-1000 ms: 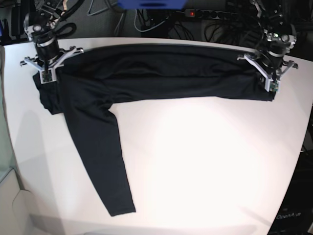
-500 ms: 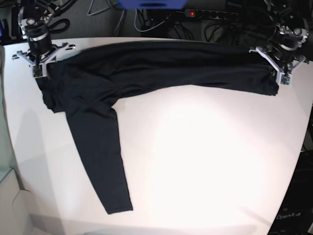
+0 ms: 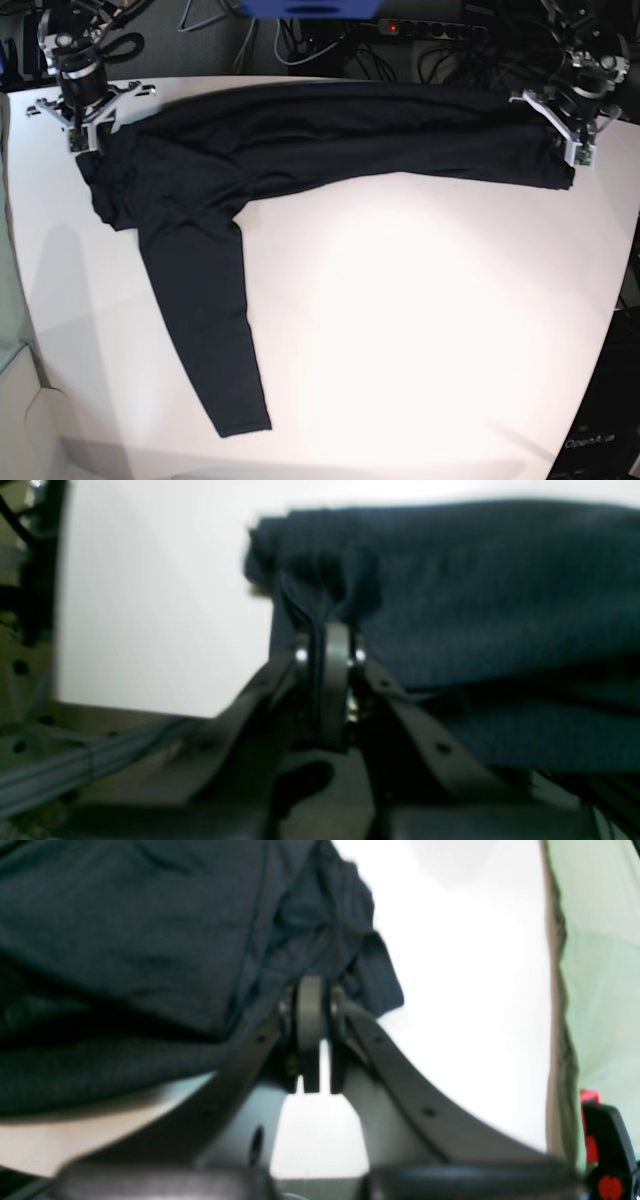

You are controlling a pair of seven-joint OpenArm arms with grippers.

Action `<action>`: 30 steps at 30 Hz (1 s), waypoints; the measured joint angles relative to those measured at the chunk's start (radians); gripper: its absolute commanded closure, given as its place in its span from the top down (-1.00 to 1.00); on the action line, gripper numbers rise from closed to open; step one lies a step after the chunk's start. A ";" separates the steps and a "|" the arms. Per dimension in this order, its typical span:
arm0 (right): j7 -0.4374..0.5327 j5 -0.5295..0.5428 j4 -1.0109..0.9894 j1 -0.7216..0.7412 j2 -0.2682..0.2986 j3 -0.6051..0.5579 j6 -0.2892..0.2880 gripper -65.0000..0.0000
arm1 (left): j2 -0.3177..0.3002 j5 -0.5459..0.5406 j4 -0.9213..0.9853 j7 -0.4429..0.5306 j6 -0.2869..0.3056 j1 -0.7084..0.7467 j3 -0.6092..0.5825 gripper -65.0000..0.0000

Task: Fold the T-shirt properly
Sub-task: 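Drag the band ends with both grippers toward the robot's base, then lower the band onto the table with both grippers, keeping hold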

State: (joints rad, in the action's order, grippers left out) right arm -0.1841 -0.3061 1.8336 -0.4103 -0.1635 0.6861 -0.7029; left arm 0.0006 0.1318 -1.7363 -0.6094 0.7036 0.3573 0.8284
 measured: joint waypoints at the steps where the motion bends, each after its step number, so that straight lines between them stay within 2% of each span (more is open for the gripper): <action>1: 0.000 0.000 0.000 0.000 0.000 0.000 0.000 -0.99 | 0.000 -0.002 0.016 0.000 0.000 0.000 0.000 -1.00; 8: -0.003 0.000 0.031 0.003 0.000 -0.008 0.000 -0.99 | 0.000 0.002 0.049 0.000 -0.001 0.000 0.002 -1.00; 17: -0.002 0.000 0.030 0.006 0.002 -0.142 0.000 -0.99 | 0.002 0.002 0.049 0.000 -0.001 -0.001 -0.001 -1.00; 20: 0.000 -0.003 -0.056 0.058 0.003 -0.153 0.000 -0.99 | 0.002 0.002 0.049 0.000 -0.001 -0.001 -0.004 -1.00; 24: -0.051 -0.056 -0.185 0.129 0.002 -0.153 0.000 -0.99 | 0.002 -0.003 0.068 0.007 -0.001 -0.009 -0.004 -1.00; 30: -0.008 -0.028 -0.313 0.233 0.028 -0.075 0.000 -1.00 | -0.002 -0.016 0.122 0.045 -0.012 -0.032 -0.052 -1.00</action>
State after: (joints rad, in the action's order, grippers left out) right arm -0.1917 -0.3340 1.5204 -0.1772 -0.1356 0.6113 -0.7029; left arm -0.0013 0.1162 -1.6138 -0.5640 0.6914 0.3248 0.7765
